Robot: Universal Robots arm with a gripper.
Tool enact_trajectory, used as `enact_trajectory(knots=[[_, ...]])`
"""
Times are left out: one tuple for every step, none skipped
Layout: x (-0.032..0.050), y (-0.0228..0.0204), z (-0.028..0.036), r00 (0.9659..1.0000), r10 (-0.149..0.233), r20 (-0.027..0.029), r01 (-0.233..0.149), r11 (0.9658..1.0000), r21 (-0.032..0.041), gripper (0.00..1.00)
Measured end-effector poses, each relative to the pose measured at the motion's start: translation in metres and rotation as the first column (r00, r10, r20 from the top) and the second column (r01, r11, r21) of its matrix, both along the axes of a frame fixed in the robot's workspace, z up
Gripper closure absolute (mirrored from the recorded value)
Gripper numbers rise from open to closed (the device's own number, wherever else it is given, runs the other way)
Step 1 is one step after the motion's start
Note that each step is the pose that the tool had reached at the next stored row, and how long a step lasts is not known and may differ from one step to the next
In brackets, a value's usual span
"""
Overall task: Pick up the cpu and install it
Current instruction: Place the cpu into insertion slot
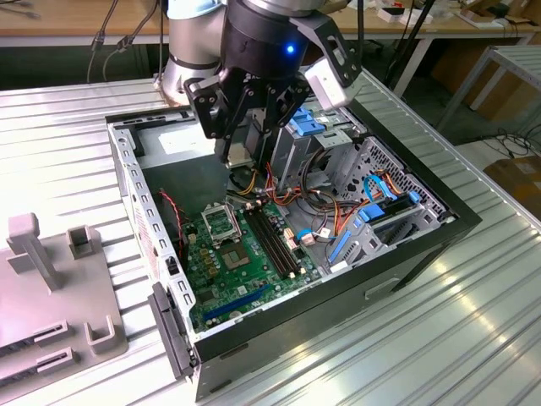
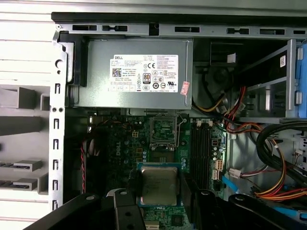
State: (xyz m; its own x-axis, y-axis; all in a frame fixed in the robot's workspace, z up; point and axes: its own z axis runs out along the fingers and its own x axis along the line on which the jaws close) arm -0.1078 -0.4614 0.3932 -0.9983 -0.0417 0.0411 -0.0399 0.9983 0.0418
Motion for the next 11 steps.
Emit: enact_trajectory(knots=[[0.0000,-0.0008,-0.0002,1.0000,0.000,0.0000,0.000,1.0000,0.0000,0.55],[0.0000,-0.0023,-0.0005,1.0000,0.000,0.0000,0.000,1.0000,0.0000,0.55],[0.0000,-0.0041,-0.0011,1.0000,0.000,0.0000,0.000,1.0000,0.0000,0.55],[0.0000,-0.0050,-0.0015,1.0000,0.000,0.0000,0.000,1.0000,0.0000,0.55],[0.0000,-0.0059,-0.0018,1.0000,0.000,0.0001,0.000,1.0000,0.0001,0.55],[0.0000,-0.0068,-0.0022,1.0000,0.000,0.0001,0.000,1.0000,0.0001,0.55],[0.0000,-0.0083,-0.0027,1.0000,0.000,0.0000,0.000,1.0000,0.0000,0.55],[0.0000,-0.0089,-0.0030,1.0000,0.000,0.0000,0.000,1.0000,0.0000,0.55],[-0.0001,-0.0096,-0.0034,1.0000,0.000,0.0000,0.000,1.0000,0.0000,0.55],[-0.0001,-0.0105,-0.0038,1.0000,0.000,0.0000,0.000,1.0000,0.0001,0.55],[-0.0001,-0.0111,-0.0041,1.0000,0.000,0.0001,0.000,1.0000,0.0001,0.55]])
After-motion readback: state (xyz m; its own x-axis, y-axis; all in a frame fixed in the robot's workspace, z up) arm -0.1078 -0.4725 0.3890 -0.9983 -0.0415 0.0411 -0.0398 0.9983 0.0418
